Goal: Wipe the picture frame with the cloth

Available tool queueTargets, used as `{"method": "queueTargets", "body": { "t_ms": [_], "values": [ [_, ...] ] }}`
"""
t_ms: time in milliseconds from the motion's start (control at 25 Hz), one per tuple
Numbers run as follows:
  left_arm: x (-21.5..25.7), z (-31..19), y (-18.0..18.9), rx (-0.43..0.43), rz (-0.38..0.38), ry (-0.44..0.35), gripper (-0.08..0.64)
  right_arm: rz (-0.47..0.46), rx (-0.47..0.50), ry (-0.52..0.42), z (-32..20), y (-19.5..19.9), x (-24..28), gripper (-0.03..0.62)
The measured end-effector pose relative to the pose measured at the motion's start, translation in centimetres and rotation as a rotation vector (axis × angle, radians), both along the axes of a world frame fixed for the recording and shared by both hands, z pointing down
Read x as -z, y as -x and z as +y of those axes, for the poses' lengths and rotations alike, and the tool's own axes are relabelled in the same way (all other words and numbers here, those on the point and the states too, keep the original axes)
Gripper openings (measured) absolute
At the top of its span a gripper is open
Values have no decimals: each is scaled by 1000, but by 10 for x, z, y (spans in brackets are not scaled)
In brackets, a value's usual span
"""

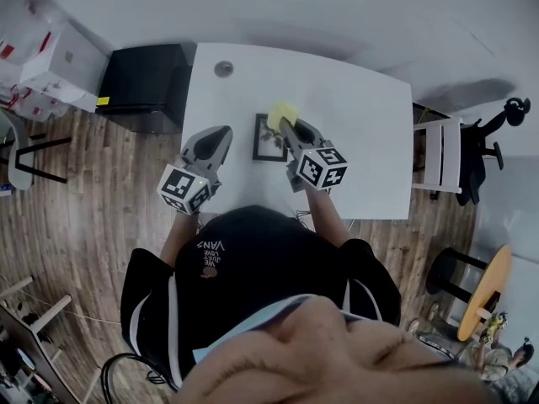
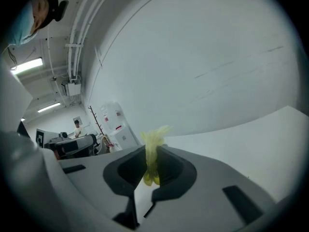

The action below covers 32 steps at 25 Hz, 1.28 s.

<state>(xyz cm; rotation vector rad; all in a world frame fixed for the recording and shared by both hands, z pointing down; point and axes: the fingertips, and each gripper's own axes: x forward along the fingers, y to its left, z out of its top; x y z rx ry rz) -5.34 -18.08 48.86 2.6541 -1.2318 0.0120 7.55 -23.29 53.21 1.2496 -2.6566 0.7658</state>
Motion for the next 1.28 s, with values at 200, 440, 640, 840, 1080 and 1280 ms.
{"method": "queueTargets", "body": {
  "t_ms": [200,440,640,840,1080,1280],
  "values": [
    [-2,3,2,12,0,9,17,-10,9,37,-6,6,-15,40],
    [-4,9,5,29,7,20,17,40,49,93,-5,14,-45,40],
    [-5,12,5,31,13,24,17,31,66,149,-4,21,-62,40],
    [-7,14,2,21,24,28,17,69,73,213,-6,25,-86,40],
    [-10,17,1,19,18,31,17,141,99,294,-8,29,-117,40],
    [-14,20,3,36,10,39,17,178,114,341,-8,31,-136,39]
  ]
}}
